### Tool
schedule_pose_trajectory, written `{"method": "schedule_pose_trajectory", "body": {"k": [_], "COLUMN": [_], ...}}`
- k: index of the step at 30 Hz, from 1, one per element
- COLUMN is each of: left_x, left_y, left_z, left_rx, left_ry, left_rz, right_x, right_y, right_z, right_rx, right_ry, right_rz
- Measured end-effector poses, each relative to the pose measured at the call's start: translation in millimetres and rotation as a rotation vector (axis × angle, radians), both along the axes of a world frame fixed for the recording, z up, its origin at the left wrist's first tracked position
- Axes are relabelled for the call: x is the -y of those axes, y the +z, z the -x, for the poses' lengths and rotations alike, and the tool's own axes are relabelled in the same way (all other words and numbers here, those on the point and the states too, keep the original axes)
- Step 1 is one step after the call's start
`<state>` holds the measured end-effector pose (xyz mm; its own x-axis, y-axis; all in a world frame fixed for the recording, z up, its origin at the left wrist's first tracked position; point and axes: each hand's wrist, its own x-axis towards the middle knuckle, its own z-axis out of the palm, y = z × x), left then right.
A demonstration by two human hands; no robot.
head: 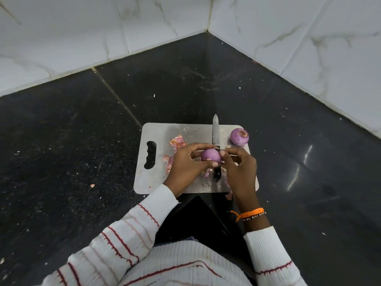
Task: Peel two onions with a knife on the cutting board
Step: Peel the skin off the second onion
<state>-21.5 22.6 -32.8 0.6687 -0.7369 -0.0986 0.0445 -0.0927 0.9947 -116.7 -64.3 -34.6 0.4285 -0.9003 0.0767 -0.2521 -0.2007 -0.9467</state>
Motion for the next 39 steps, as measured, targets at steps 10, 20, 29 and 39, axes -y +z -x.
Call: {"method": "schedule_pose_trajectory", "body": {"k": [10, 20, 29, 39], "left_x": [-1.3, 0.0, -0.2, 0.3], "left_y": [8.6, 5.4, 3.8, 1.7], "left_z": [2.0, 2.5, 0.9, 0.0], "left_rx": [-0.103, -0.305, -0.526, -0.370], "left_ry": [-0.079, -0.046, 0.025, 0.030], "left_rz": [0.130, 0.111, 0.146, 0.077], "right_x": [11.0, 3.5, -7.1, -10.3], "right_y": [-17.3, -1.4, 10.9, 15.6], "right_z": [10.0, 7.2, 4.6, 4.1], "right_rx": [-0.163, 0.022, 0.070, 0.054], "right_ry": [-0.011, 0.049, 0.094, 0.074], "right_rz": [0.165, 0.094, 0.098, 0.160]}}
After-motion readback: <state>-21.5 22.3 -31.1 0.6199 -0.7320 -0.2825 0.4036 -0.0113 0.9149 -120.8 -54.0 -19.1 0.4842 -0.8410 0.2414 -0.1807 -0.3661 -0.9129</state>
